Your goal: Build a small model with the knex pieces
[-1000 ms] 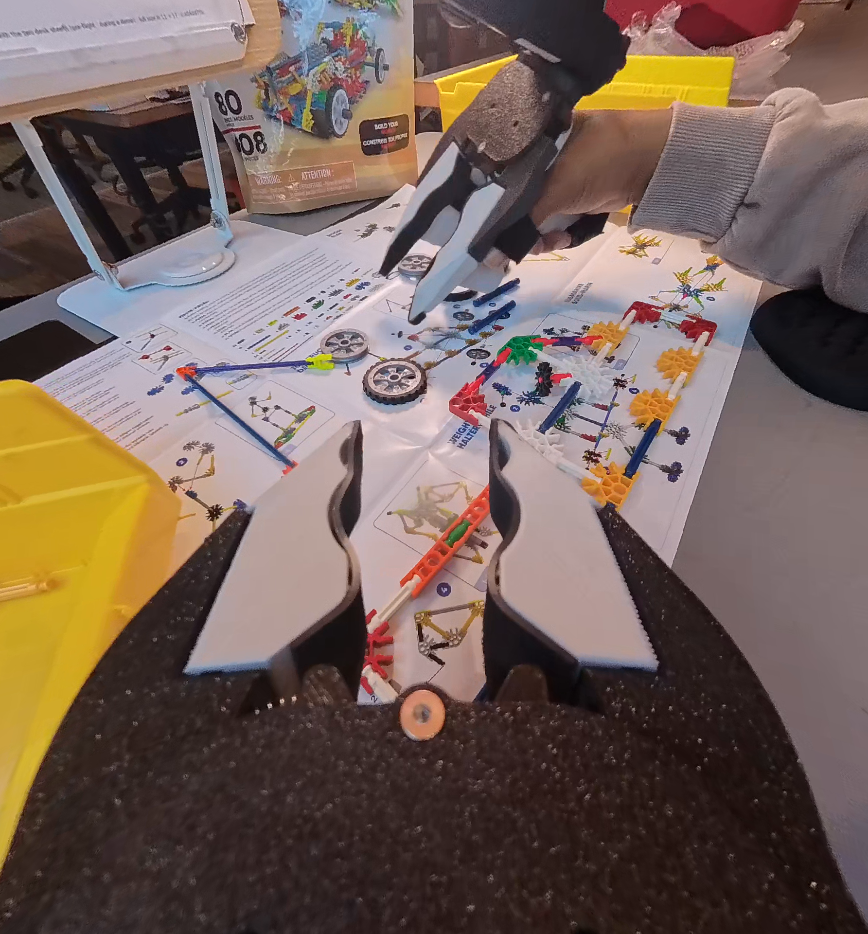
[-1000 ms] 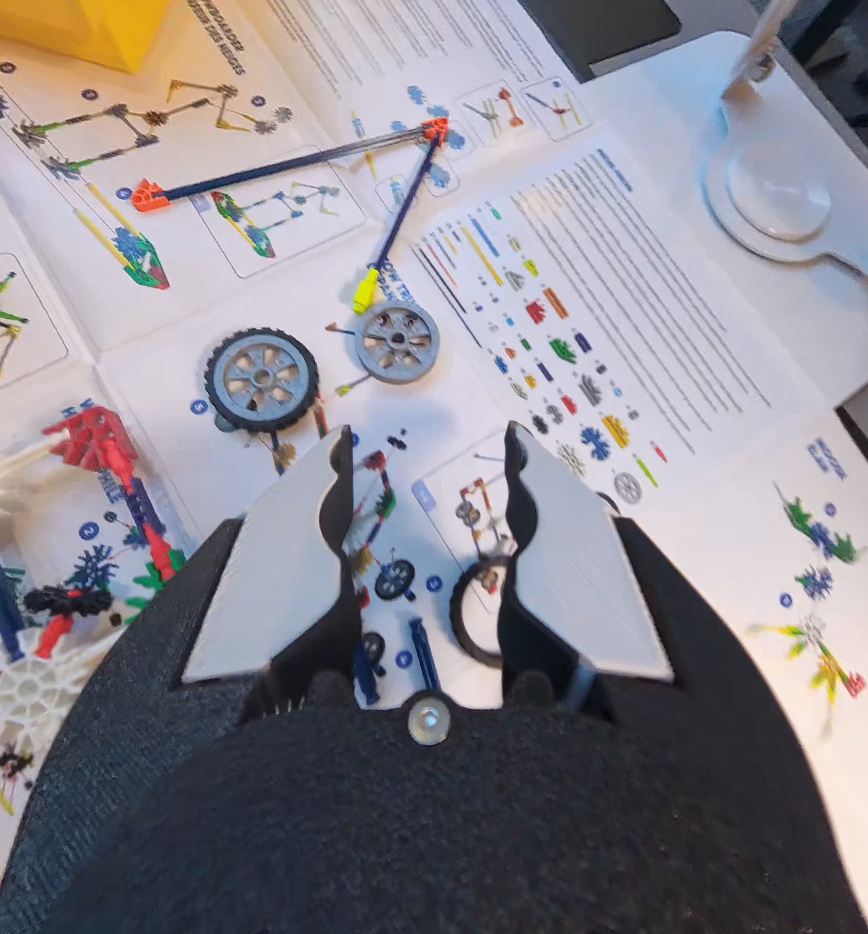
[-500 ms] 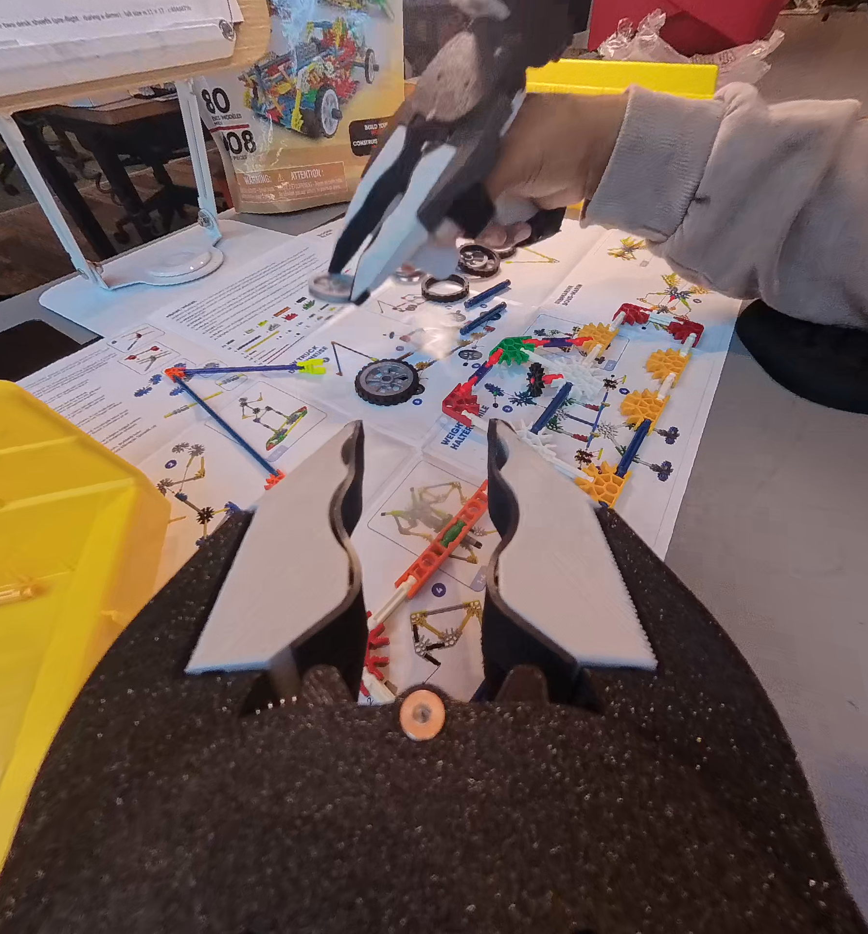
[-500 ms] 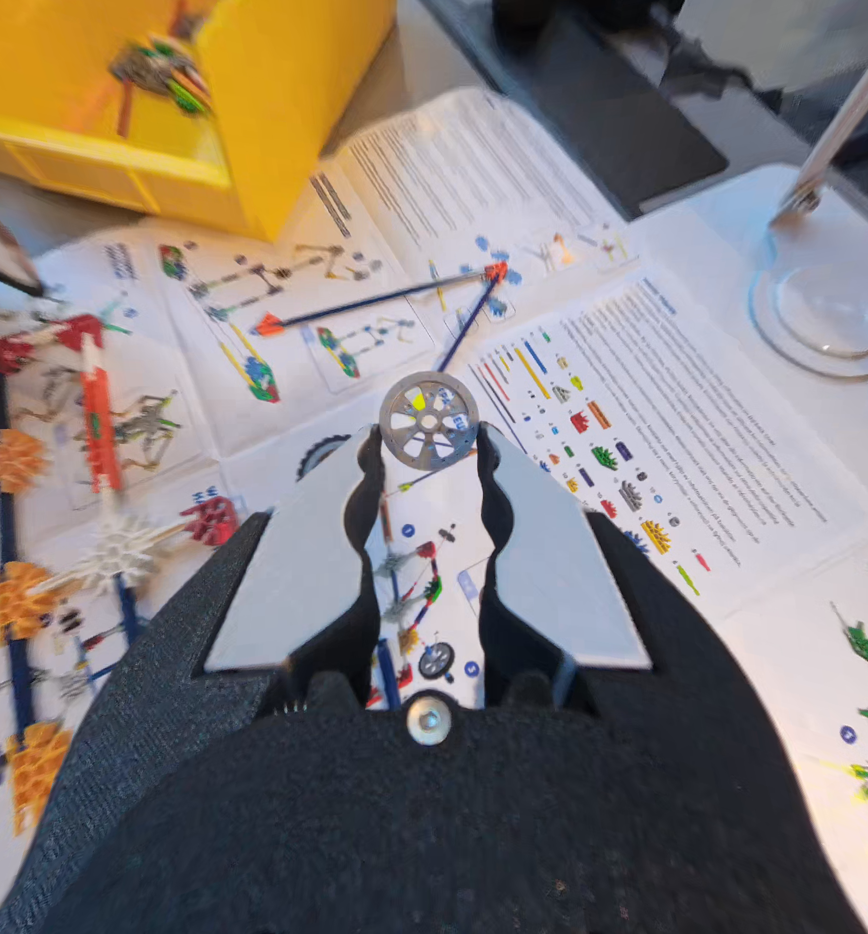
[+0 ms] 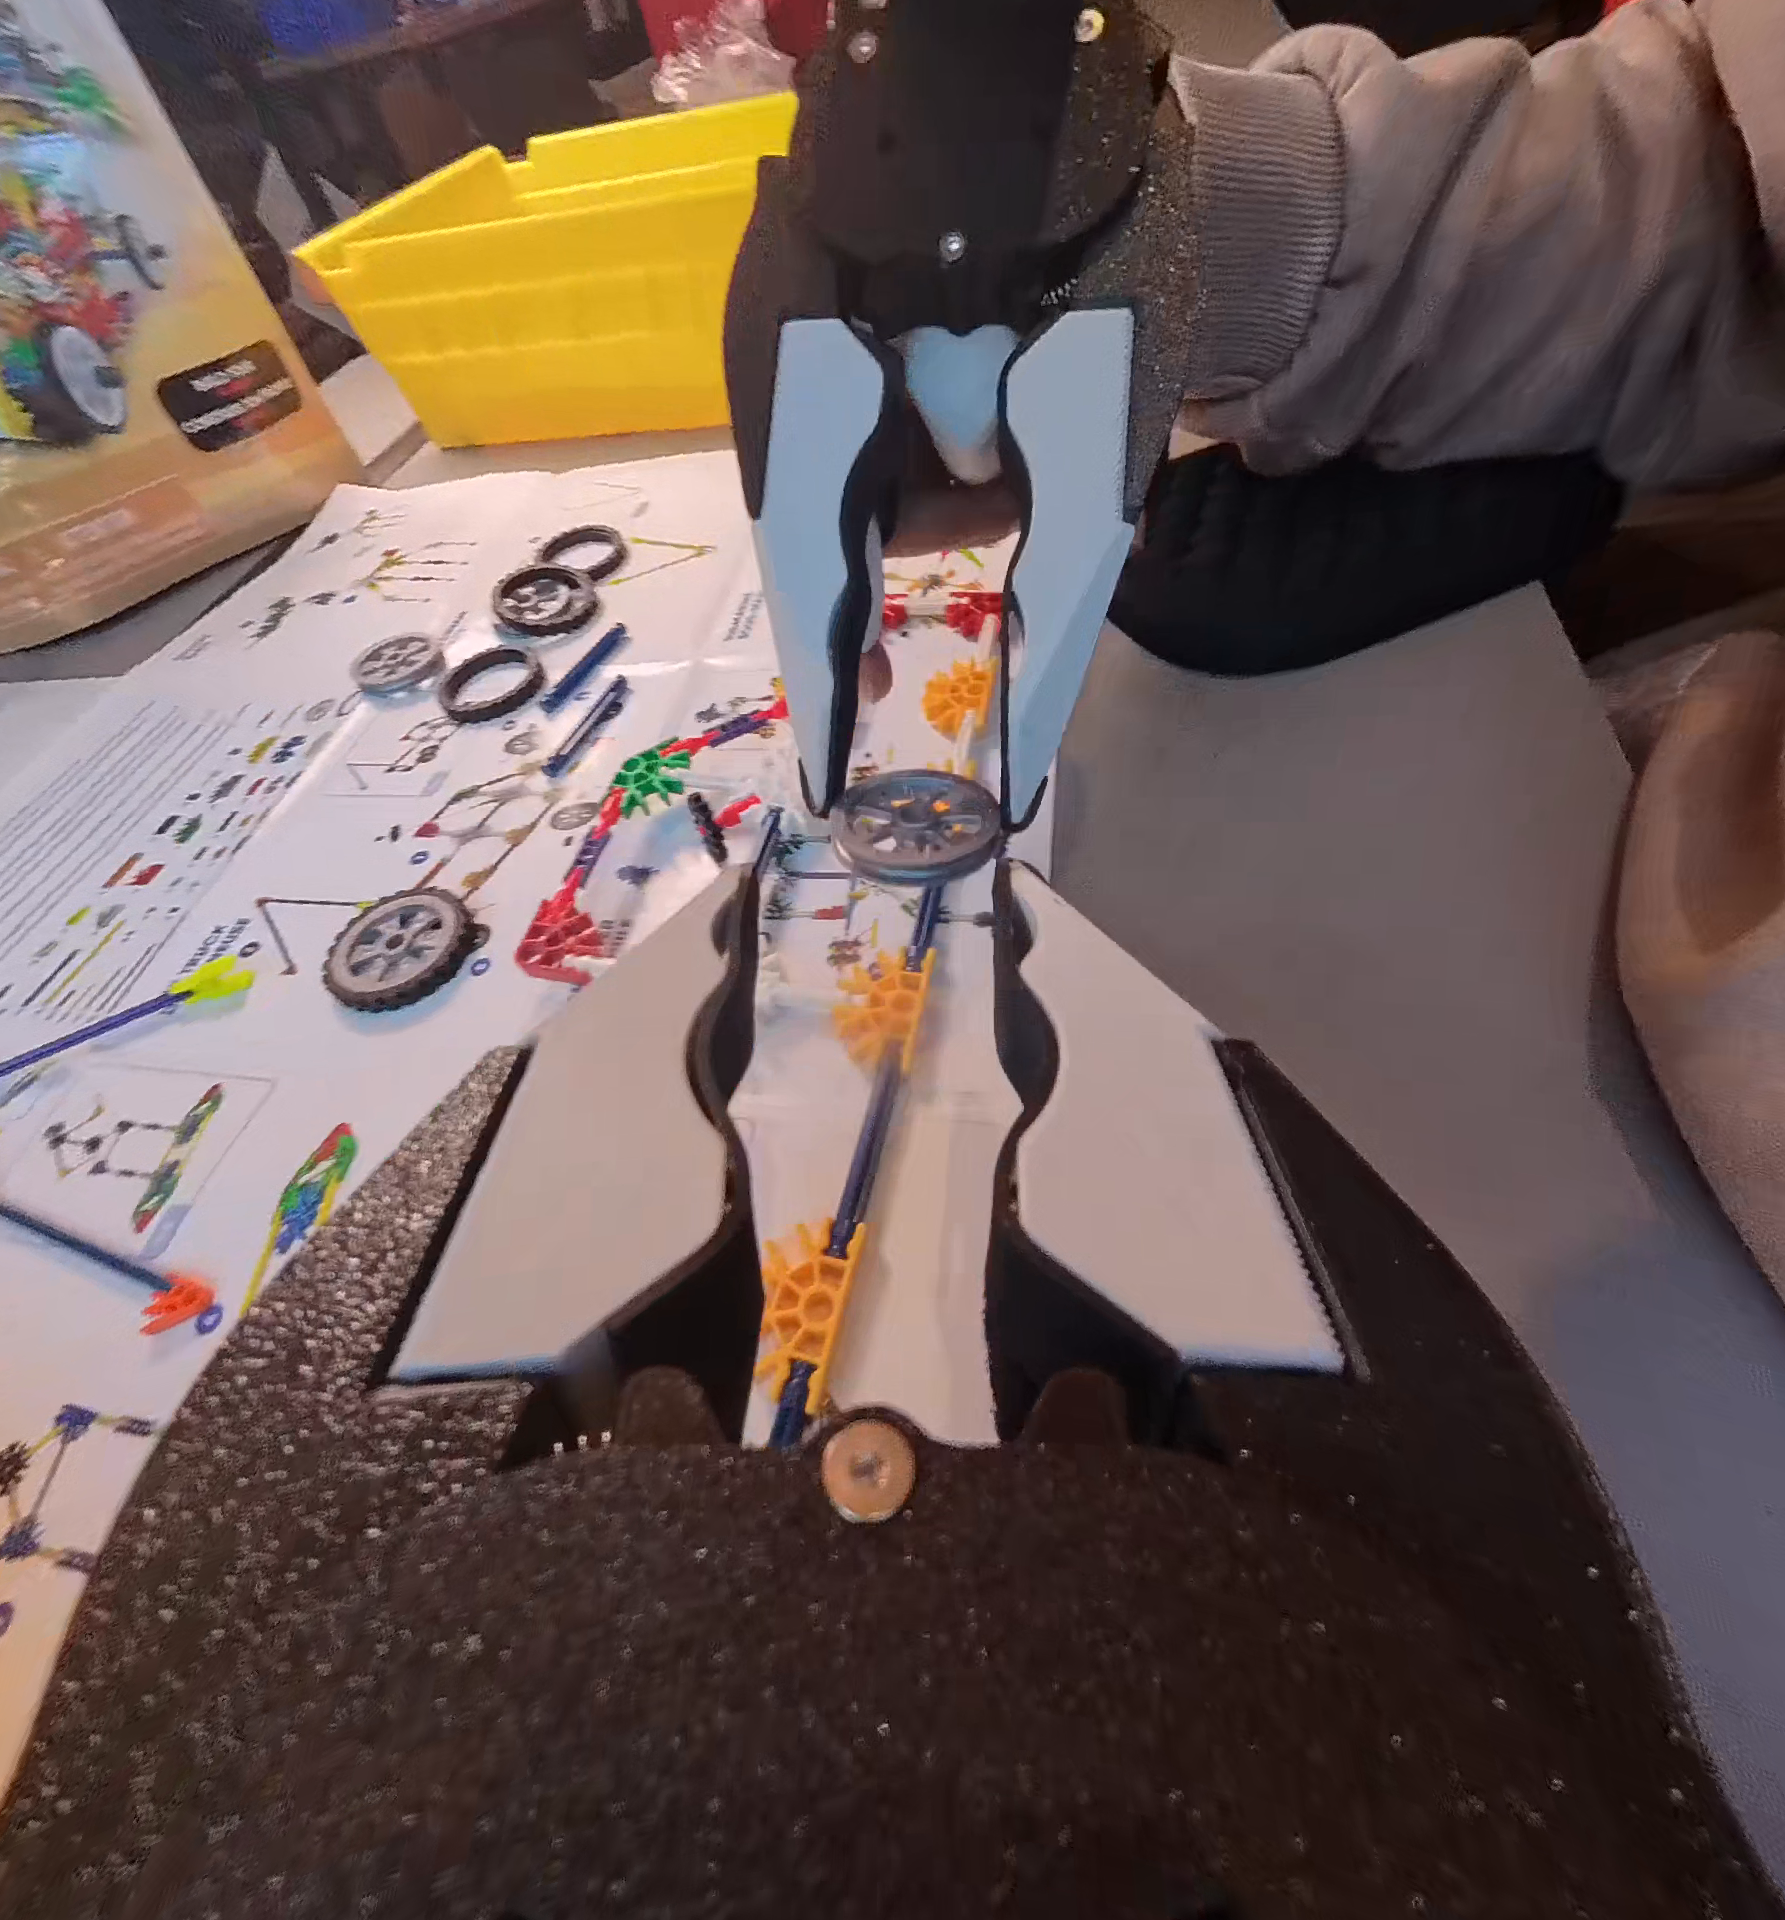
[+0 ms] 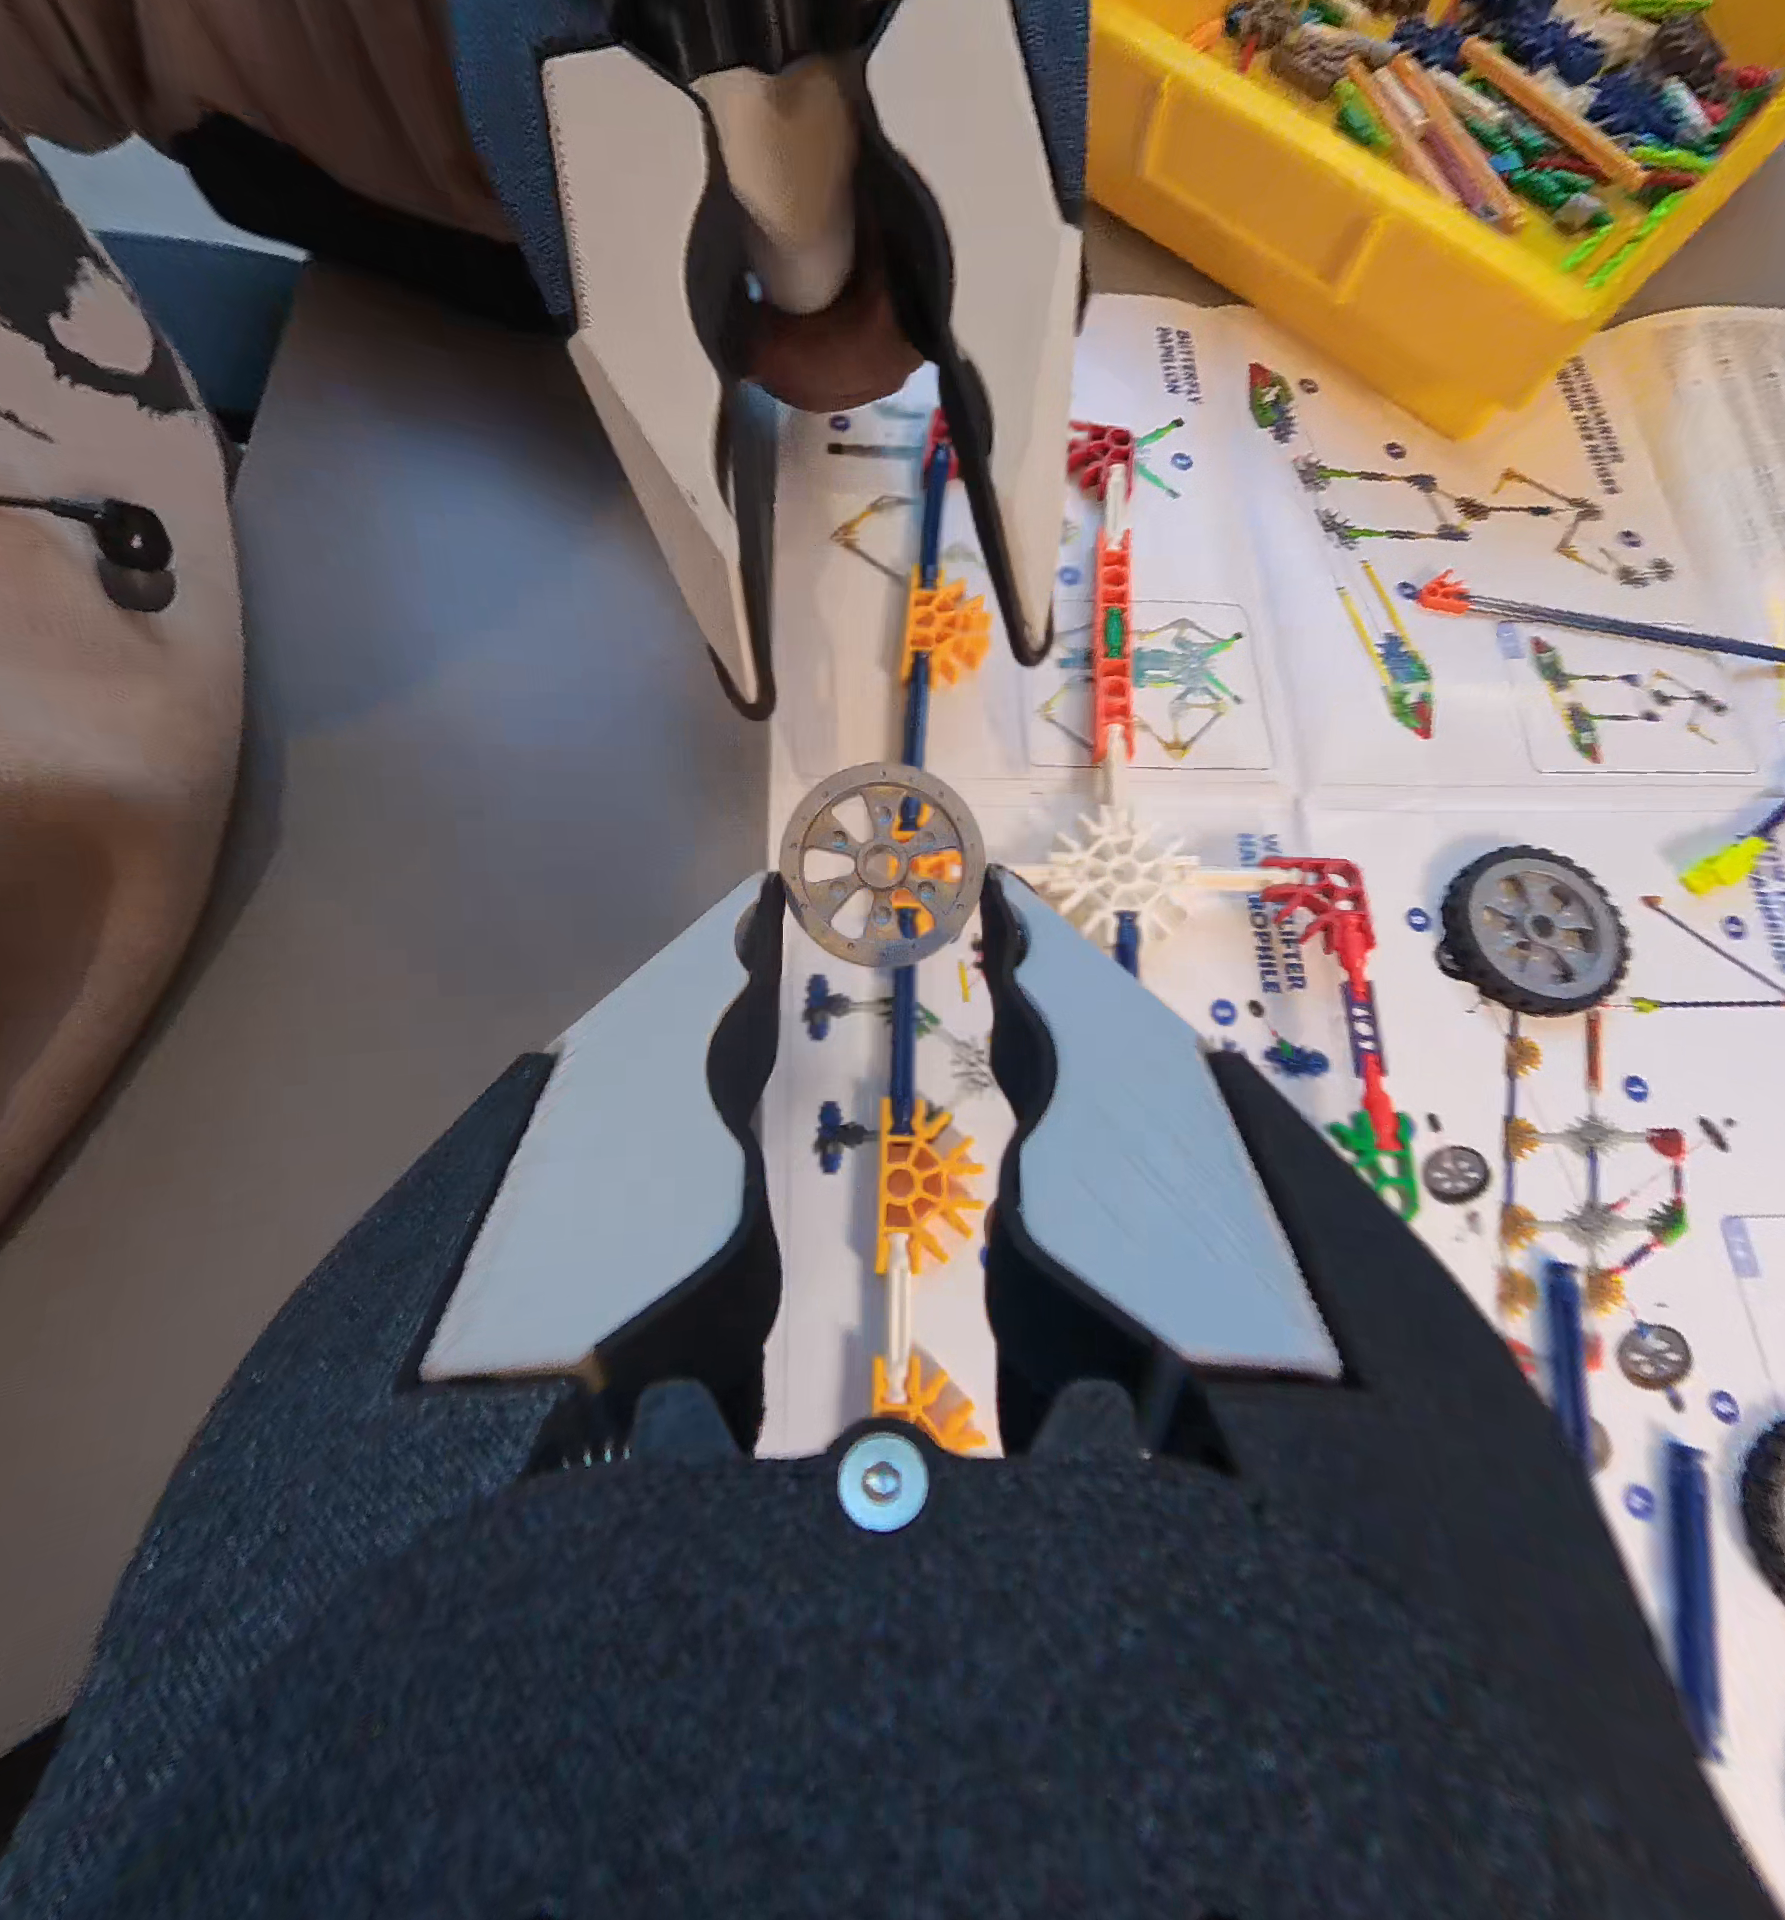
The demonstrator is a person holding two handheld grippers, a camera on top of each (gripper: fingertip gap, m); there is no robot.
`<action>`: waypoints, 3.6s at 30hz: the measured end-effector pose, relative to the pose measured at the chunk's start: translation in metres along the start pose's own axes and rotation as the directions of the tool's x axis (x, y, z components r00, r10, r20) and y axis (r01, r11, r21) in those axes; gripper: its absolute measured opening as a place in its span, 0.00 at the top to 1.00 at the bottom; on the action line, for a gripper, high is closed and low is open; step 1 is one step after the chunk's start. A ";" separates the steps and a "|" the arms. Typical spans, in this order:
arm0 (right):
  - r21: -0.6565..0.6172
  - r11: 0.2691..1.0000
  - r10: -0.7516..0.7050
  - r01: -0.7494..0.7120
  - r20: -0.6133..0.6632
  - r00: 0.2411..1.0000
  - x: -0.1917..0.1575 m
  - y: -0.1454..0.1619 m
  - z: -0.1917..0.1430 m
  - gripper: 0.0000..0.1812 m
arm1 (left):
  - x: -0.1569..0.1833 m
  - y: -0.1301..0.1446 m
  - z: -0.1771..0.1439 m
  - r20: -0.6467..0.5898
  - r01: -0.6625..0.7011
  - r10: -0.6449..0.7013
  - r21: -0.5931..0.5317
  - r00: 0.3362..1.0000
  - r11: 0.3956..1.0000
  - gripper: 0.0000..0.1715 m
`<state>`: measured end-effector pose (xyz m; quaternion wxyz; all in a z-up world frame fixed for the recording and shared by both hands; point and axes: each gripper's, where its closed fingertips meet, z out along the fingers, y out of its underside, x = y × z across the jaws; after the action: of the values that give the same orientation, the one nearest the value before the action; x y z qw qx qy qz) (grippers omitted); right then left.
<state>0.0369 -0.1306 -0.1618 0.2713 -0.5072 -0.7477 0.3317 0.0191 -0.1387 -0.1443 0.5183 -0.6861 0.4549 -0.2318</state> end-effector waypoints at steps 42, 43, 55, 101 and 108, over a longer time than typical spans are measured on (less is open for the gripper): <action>0.096 0.967 0.251 -0.236 -0.529 0.811 0.177 0.044 -0.080 0.99 | -0.028 0.020 -0.003 0.144 0.056 -0.042 -0.100 0.989 0.993 0.79; 0.113 0.971 0.240 -0.211 -0.474 0.847 0.158 0.027 -0.079 0.98 | -0.029 0.020 -0.003 0.150 0.066 -0.050 -0.098 0.987 0.993 0.79; -0.033 0.984 -0.169 0.178 0.176 0.970 -0.070 -0.002 0.003 0.98 | -0.021 0.023 0.000 0.112 0.029 -0.014 -0.129 0.994 0.991 0.78; -0.073 0.992 -0.089 0.103 0.173 0.981 -0.059 0.015 0.017 0.79 | 0.067 0.044 0.010 -0.295 -0.131 0.047 -0.272 0.954 0.953 0.78; -0.109 0.985 -0.110 0.130 0.175 0.979 -0.062 0.020 0.015 0.81 | 0.073 0.027 0.005 -0.320 -0.135 0.075 -0.167 0.944 0.977 0.87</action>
<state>0.0582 -0.1864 -0.1911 0.1959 -0.4468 -0.8158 0.3107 0.0476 -0.2006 -0.1820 0.3850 -0.6610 0.5868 -0.2656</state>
